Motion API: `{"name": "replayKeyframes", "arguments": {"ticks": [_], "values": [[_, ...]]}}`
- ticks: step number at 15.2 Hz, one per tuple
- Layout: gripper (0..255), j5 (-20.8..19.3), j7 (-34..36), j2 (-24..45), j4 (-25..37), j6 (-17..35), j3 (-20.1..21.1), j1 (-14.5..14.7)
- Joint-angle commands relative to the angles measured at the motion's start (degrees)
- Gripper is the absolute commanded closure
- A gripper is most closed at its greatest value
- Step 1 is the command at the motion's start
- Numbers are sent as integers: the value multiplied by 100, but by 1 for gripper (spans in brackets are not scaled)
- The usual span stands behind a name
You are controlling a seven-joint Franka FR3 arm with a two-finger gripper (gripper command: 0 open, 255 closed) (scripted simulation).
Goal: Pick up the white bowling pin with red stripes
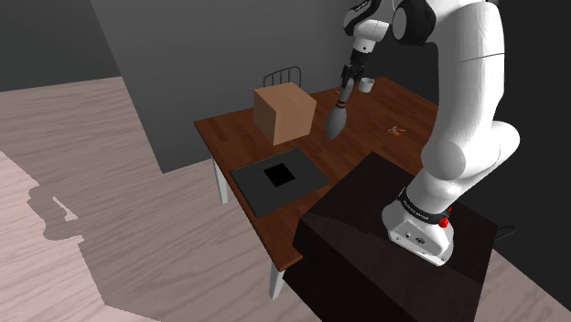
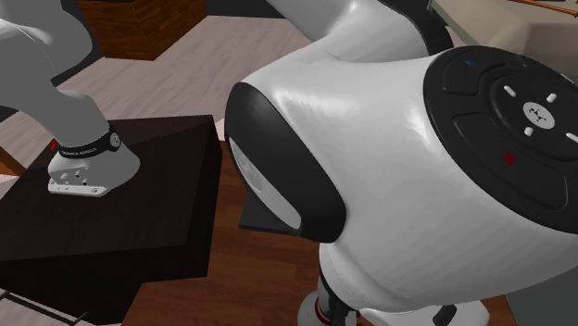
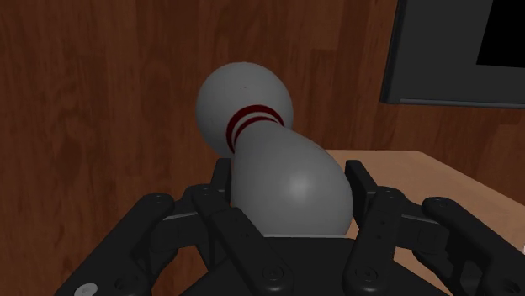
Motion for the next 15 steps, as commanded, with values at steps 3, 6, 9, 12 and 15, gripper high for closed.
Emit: {"name": "replayKeyframes", "arguments": {"ticks": [3,6,9,12,15], "values": [[255,-69,55,-144,78,-202,-44,17],[255,-119,100,-237,168,-373,-73,24],[255,-165,145,-320,273,-550,-98,27],[255,-207,189,-395,393,-733,-121,25],[255,-223,206,-421,442,-805,-129,24]]}}
